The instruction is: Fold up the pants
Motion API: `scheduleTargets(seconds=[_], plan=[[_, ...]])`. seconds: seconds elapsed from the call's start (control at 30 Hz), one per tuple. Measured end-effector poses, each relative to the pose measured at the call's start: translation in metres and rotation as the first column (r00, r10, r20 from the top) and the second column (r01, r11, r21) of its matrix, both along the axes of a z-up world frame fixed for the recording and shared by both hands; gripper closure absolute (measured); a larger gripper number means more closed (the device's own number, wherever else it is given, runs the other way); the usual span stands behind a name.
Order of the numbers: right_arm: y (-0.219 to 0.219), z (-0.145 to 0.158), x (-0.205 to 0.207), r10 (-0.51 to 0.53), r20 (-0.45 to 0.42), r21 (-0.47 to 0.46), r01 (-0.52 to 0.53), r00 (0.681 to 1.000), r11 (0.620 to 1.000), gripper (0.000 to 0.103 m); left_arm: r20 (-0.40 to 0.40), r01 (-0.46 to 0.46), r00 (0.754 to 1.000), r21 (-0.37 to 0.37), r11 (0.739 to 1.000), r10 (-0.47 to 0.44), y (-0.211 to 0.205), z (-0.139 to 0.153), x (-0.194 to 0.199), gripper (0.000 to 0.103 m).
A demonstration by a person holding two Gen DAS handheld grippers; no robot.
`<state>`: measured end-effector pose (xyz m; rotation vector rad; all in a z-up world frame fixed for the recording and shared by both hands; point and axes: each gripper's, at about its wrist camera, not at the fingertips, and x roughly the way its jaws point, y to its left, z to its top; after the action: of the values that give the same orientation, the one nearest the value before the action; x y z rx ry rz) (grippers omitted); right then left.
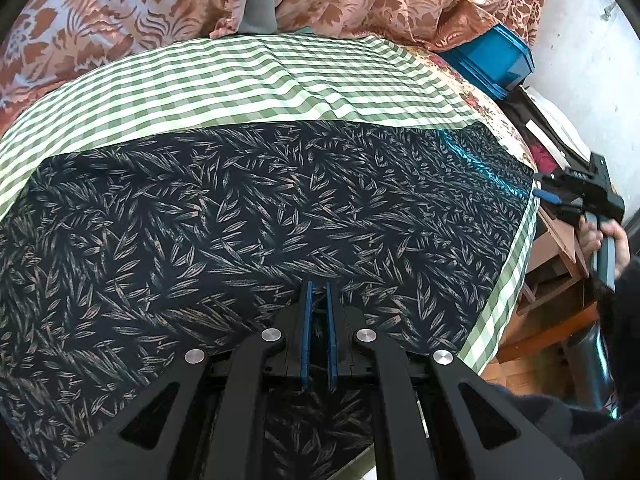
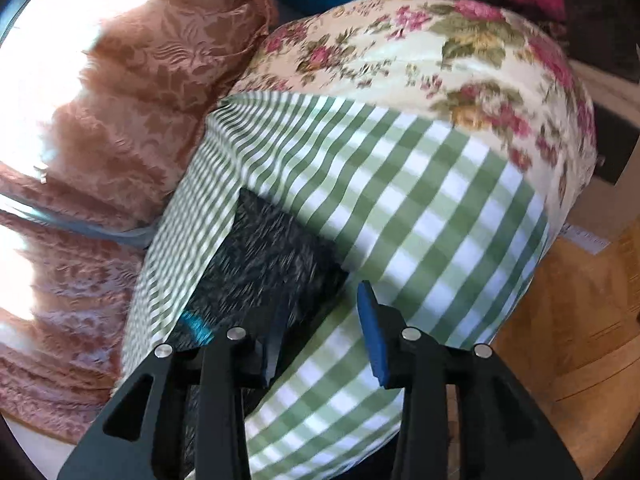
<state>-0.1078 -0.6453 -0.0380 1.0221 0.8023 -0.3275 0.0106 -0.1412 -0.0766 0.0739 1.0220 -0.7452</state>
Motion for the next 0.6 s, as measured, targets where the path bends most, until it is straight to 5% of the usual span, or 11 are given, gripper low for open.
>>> scheduleTargets(seconds=[0.43, 0.6], plan=[[0.018, -0.032, 0.018, -0.005, 0.118, 0.139, -0.012, 0.993, 0.99, 0.077, -0.011, -0.026, 1.0, -0.035, 0.999, 0.026, 0.006, 0.0, -0.002, 0.099], [0.015, -0.033, 0.035, -0.005, 0.107, 0.11, -0.007, 0.994, 0.994, 0.085, -0.024, -0.053, 0.998, -0.046, 0.998, 0.052, 0.013, 0.0, -0.001, 0.099]])
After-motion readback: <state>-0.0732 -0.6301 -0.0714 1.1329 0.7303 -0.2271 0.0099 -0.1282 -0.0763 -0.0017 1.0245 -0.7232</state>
